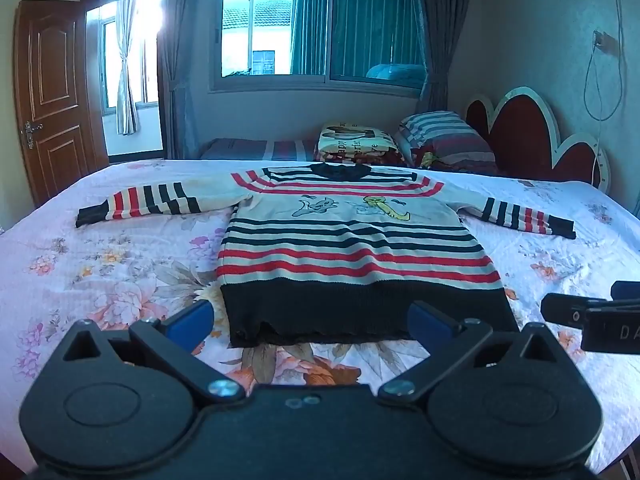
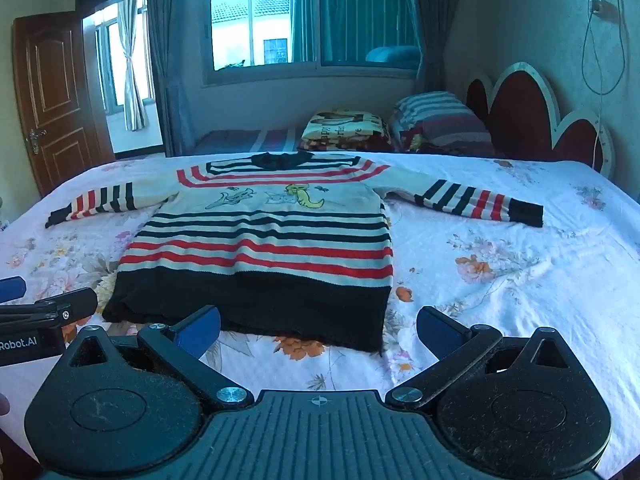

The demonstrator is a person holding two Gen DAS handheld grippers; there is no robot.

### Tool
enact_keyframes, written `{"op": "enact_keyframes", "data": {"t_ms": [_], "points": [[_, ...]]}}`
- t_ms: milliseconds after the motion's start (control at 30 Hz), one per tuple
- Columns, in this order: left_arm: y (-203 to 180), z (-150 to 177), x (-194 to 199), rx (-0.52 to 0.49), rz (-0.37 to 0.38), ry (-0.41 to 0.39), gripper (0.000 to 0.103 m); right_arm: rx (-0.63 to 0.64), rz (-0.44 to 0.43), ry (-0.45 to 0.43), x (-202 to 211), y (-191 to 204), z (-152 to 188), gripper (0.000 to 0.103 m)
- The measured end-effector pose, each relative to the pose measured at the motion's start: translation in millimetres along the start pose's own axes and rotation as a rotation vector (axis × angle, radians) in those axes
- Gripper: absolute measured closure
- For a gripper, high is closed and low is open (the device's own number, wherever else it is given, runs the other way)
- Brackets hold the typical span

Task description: Fold small clothes

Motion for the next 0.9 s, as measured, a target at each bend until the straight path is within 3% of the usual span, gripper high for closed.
{"op": "enact_keyframes", "data": {"t_ms": [900], "points": [[0.0,-1.9,3.8,-0.002,-0.011,-0.004,0.001,-0.005,-0.01,-0.007,2.9,7.5,-1.7,0.0]]}}
Point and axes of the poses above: each gripper's, at about its wrist camera, not at the fingertips, and x roughly against the way its jaws point, y to its left, z to its underside, the point moved 8 cm from there along -x, roughly the way its jaws point, and after that the axes turned 14 degrees about z, right-handed, at the moved point
